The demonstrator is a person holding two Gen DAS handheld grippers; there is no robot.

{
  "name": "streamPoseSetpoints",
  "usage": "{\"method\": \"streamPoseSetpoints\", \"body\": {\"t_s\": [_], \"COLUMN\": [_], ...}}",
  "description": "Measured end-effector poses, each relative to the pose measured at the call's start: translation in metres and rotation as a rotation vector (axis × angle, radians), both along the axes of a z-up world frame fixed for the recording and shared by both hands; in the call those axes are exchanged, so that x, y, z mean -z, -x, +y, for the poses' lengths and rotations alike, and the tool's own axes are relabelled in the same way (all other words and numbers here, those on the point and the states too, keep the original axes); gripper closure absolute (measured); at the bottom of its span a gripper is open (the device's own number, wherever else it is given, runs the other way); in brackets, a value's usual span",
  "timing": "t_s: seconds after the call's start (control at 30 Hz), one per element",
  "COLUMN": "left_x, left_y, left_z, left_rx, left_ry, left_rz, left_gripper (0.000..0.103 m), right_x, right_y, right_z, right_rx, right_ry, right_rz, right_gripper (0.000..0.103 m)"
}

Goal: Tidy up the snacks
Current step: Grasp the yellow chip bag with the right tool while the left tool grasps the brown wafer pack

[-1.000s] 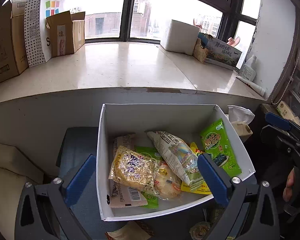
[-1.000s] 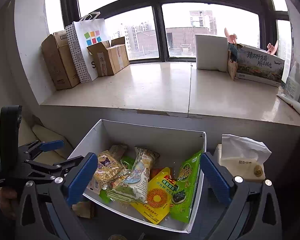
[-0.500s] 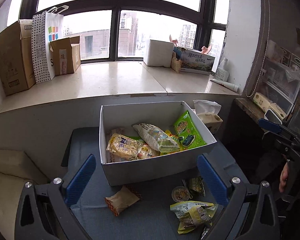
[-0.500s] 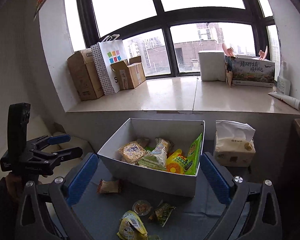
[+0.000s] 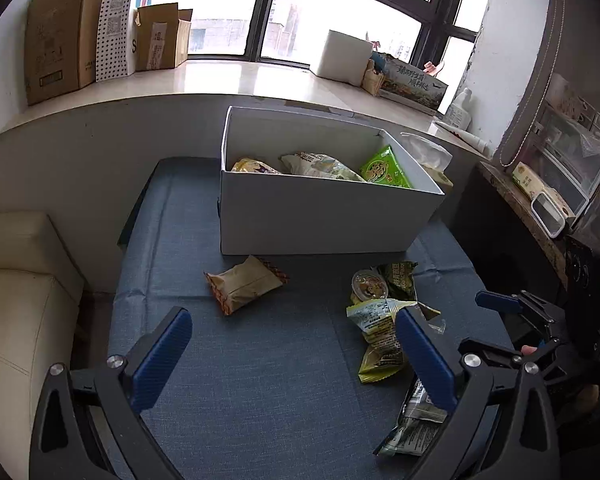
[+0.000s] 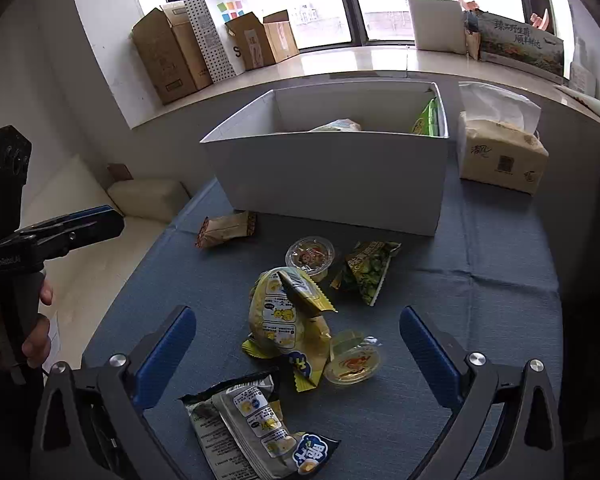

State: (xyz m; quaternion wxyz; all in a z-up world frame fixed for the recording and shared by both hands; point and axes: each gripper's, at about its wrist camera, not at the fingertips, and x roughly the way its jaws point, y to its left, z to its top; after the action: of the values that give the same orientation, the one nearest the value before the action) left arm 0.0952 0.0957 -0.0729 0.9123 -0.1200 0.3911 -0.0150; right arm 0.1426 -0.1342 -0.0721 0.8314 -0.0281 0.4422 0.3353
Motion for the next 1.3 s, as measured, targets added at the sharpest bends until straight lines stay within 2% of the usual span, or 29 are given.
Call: {"method": "streamPoseSetpoints", "body": {"t_s": [0.23,0.57,0.6,0.63,0.67,0.83,0.93,1.13,1.3], "left_x": [0.009,0.022,0.023,0.025,0.026,0.032,0.039,0.058,0.085], "left_y": [0.013,0.016,0.015,0.014,0.013,0.003,-0.013,-0.059,-0.102], "left_z": [0.015,0.028,0.029,0.030,0.031,0.028,0.023,0.009,0.002], "left_rx": [-0.036,-0.060,-0.060,-0.062,-0.063,-0.043,-0.004,0.133,0.319], "left_ry": [-0.014,-0.044,-0.044,-0.042,-0.041,-0.083,-0.128,-0.229,-0.305], "left_rz": [0.028,0.068,0.071,0.074,0.077,0.089,0.118,0.156,0.200], "left_gripper": [0.000,0.000,0.000,0.000,0.000,0.000,0.000,0.000,0.000], "right_x": [0.035,0.069,0.069,0.069,0.069,0.064,0.052,0.017,-0.001], "right_y": [-0.009,-0.033,-0.033,-0.033,-0.033,-0.026,-0.024,-0.019,-0.012], "right_z": [0.042,0.055,0.054,0.054,0.053,0.054,0.045,0.016,-0.008], "right_rx": [-0.052,-0.035,-0.038,-0.036,-0.045,-0.065,-0.046,0.010,0.049], "right_ry": [0.137,0.167,0.159,0.157,0.148,0.131,0.092,-0.019,-0.066], "right_rz": [0.045,0.151,0.154,0.149,0.158,0.149,0.140,0.093,0.075], "right_gripper": [0.000,0.001,0.005,0.031,0.048,0.049,0.049,0.049,0.049]}}
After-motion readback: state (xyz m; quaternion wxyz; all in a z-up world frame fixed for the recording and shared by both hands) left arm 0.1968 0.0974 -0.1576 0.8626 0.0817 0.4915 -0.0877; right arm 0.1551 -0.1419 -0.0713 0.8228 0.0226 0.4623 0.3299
